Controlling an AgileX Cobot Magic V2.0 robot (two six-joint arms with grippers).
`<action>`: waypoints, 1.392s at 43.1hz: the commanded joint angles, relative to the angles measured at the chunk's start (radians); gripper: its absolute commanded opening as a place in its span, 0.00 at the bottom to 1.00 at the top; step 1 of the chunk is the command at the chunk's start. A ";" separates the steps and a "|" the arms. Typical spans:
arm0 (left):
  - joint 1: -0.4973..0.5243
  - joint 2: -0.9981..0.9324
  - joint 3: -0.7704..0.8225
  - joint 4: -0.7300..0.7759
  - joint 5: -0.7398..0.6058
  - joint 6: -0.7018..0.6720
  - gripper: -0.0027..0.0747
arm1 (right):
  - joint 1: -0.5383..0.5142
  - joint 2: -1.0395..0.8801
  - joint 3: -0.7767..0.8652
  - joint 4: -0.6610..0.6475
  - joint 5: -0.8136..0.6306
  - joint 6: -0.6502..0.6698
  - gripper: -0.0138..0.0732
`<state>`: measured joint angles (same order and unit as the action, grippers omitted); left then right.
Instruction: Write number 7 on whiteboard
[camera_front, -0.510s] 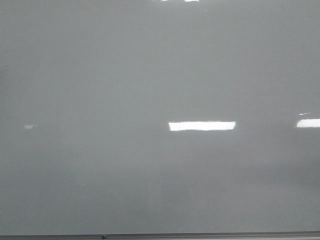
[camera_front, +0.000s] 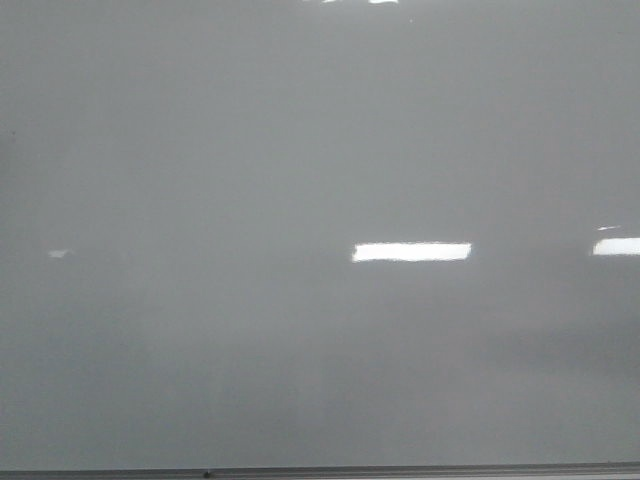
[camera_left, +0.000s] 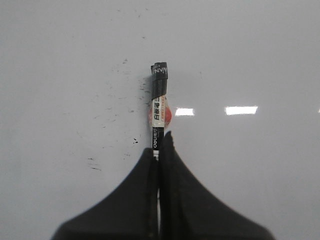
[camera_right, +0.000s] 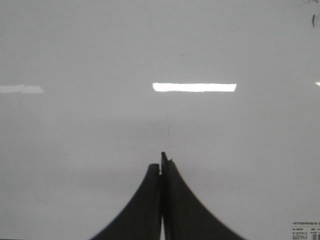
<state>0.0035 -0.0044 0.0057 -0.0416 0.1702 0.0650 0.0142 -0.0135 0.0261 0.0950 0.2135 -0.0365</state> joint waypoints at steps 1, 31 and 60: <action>0.000 -0.015 0.004 -0.003 -0.091 -0.008 0.01 | 0.002 -0.016 -0.003 -0.007 -0.078 -0.001 0.08; 0.000 -0.015 0.004 -0.003 -0.091 -0.008 0.01 | 0.002 -0.015 -0.003 -0.007 -0.079 -0.001 0.08; 0.000 0.106 -0.340 0.018 -0.048 -0.018 0.01 | 0.002 0.082 -0.379 0.090 0.131 -0.001 0.09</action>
<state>0.0035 0.0256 -0.2222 -0.0505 0.0805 0.0563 0.0142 0.0020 -0.2354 0.1779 0.3284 -0.0365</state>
